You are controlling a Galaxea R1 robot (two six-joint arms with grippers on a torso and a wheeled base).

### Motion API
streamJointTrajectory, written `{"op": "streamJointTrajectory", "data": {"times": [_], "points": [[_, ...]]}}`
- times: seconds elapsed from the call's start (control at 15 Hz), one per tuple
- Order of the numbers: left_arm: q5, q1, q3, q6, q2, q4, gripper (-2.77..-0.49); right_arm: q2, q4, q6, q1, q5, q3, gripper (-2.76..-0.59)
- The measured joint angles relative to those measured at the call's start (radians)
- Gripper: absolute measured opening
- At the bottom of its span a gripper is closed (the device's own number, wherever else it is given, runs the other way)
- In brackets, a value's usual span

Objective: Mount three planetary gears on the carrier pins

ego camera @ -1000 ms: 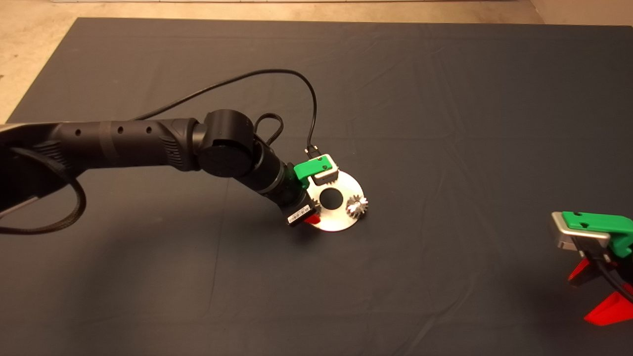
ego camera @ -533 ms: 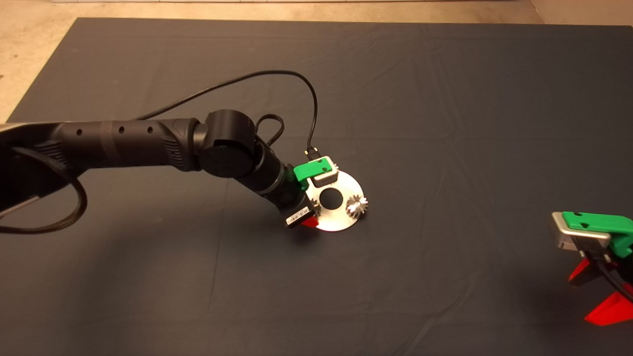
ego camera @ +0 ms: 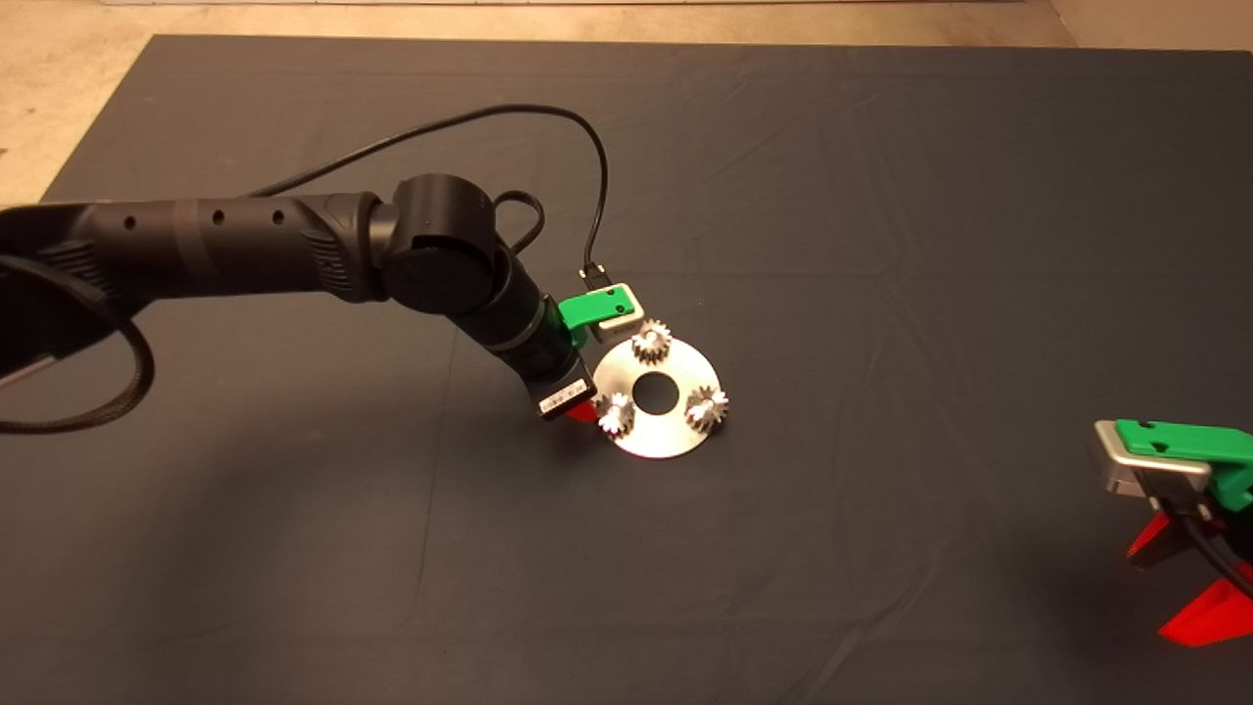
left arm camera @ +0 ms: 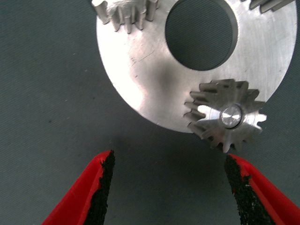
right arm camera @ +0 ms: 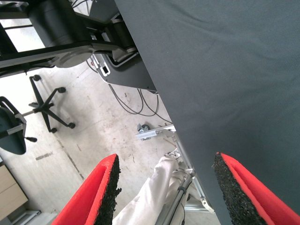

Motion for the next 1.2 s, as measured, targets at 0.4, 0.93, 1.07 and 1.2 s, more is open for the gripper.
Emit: {"op": "streamJointTrajectory", "data": {"times": [0.4, 0.93, 1.07, 1.2], "points": [[0.216, -0.060, 0.000, -0.001, -0.004, -0.008, -1.64, 0.000, 0.000, 0.000, 0.000, 0.000, 0.004, -1.88], [0.305, -0.082, 0.256, -0.304, -0.043, -0.164, -1.64, 0.020, -0.001, 0.064, 0.007, 0.043, 0.122, -1.88], [0.303, -0.118, 0.380, -0.382, -0.088, -0.165, -1.64, 0.034, -0.007, 0.094, 0.013, 0.049, 0.163, -1.88], [0.312, -0.122, 0.462, -0.428, -0.147, -0.164, -1.64, 0.045, -0.020, 0.176, 0.013, 0.049, 0.220, -1.88]]}}
